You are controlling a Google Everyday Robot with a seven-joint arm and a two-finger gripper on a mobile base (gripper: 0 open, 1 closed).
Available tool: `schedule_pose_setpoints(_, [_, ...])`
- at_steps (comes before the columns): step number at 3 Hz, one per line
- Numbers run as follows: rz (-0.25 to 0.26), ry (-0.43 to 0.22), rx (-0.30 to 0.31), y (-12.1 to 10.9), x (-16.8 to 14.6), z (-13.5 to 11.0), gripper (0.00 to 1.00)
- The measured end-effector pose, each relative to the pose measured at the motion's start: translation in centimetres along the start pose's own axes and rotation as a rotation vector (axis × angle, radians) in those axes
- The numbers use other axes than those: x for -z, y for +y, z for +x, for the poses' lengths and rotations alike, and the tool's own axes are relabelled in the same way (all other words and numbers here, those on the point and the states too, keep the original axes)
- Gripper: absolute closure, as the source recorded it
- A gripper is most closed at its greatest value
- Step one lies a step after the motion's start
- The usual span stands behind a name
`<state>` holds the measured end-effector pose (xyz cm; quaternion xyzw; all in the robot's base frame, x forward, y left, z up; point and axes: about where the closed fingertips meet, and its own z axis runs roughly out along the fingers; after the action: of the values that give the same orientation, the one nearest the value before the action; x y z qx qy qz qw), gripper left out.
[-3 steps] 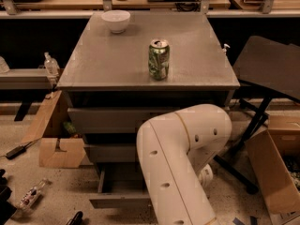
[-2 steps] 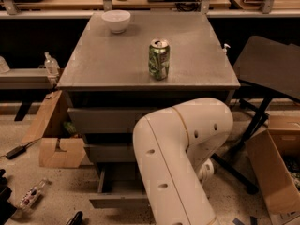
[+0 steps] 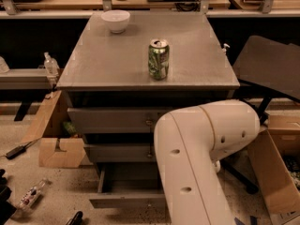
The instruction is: Open bottom drawer
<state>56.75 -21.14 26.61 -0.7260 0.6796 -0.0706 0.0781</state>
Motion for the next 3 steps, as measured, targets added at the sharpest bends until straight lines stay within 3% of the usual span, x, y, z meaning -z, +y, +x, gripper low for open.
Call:
schedule_pose_setpoints(1, [0.006, -0.06, 0.006, -0.5, -1.7, 0.0, 0.89])
schedule_pose_setpoints(2, [0.028, -0.063, -0.005, -1.6, -1.6, 0.1, 1.0])
schedule_pose_setpoints(3, [0.015, -0.063, -0.002, -1.3, -2.2, -0.1, 1.0])
